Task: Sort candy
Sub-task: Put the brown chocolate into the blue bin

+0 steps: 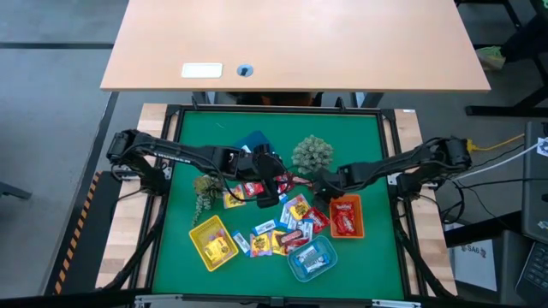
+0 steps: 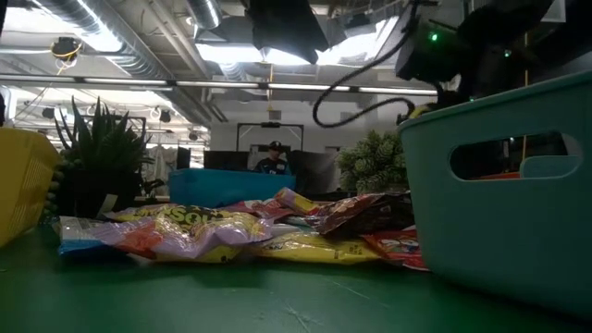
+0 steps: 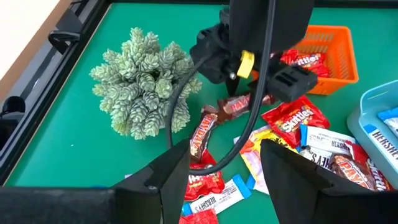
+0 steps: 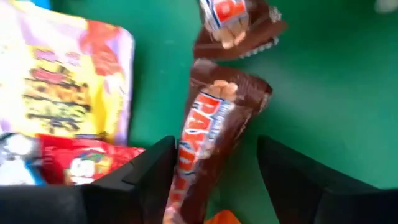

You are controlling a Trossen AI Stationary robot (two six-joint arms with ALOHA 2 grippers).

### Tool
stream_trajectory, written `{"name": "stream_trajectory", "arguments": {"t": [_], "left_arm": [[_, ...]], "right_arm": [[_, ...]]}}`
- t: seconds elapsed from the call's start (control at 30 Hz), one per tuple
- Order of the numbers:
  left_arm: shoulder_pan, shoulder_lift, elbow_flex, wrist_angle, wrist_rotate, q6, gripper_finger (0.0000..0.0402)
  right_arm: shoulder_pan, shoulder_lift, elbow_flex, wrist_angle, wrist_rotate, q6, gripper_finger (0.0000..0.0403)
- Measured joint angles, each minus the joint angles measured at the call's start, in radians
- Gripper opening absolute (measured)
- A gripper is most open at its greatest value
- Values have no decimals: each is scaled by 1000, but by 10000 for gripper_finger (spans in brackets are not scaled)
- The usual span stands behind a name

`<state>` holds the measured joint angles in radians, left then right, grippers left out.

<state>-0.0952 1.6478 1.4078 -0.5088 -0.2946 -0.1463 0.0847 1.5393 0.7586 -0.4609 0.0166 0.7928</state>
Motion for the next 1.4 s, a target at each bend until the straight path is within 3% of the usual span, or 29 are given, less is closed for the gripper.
{"name": "stream_trajectory", "arguments": {"t": [0.33,0.63,0.8,0.93,1.2,1.4], "left_arm": [[-6,0,0,-3,0,0,181],[-6,0,0,-4,-3,0,181],[-6,-4,0,-17,-3,0,181],[-11,-21,-1,-50,-4,0,181],[-38,-78,-1,-198,-13,-8,181],[-72,-92,-1,-327,-19,-50,181]], "right_arm": [[0,39,3,9,18,-6,216],[0,39,5,-2,24,-6,122],[0,45,47,-15,12,-38,93],[0,44,79,-25,4,-66,86],[0,43,156,-42,-111,-127,85],[0,42,243,-34,-136,-257,85]]}}
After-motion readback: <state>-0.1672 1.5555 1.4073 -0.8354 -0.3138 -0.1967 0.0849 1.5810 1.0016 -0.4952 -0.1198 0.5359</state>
